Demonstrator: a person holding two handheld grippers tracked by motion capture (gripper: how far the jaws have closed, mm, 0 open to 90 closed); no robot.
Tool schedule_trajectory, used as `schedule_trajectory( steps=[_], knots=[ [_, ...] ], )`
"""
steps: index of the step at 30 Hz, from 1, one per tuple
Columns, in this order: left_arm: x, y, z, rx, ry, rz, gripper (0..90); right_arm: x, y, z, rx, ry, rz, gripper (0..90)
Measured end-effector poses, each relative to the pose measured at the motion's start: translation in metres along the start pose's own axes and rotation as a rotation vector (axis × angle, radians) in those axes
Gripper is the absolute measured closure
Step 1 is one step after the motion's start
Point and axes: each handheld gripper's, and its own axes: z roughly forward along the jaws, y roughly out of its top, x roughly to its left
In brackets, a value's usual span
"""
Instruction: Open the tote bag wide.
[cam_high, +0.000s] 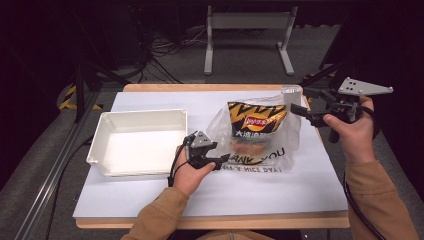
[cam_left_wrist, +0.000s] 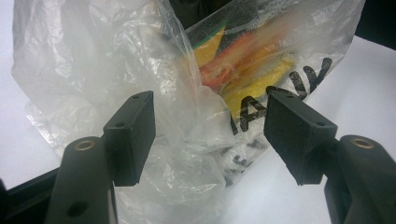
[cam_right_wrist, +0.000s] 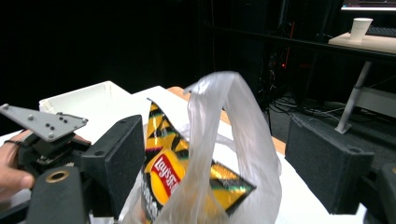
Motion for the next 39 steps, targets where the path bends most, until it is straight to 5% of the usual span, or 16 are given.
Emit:
schedule_trajectory(
  steps=[14, 21, 28, 39],
  knots=[
    [-0.001, 0.000, -0.003, -0.023, 0.015, 0.015, 34.5, -0.006, 0.014, 0.019, 0.030, 0.016, -0.026, 34.6],
    [0.000, 0.000, -0.005, -0.030, 0.013, 0.012, 35.1, -0.008, 0.015, 0.015, 0.036, -0.006, -0.064, 67.1],
    [0.001, -0.001, -0.005, -0.027, 0.014, 0.013, 35.3, -0.010, 0.013, 0.007, 0.018, -0.032, -0.077, 88.3],
    [0.002, -0.001, -0.006, -0.034, 0.015, 0.002, 35.6, -0.015, 0.006, -0.012, 0.013, -0.071, -0.085, 90.0]
  ],
)
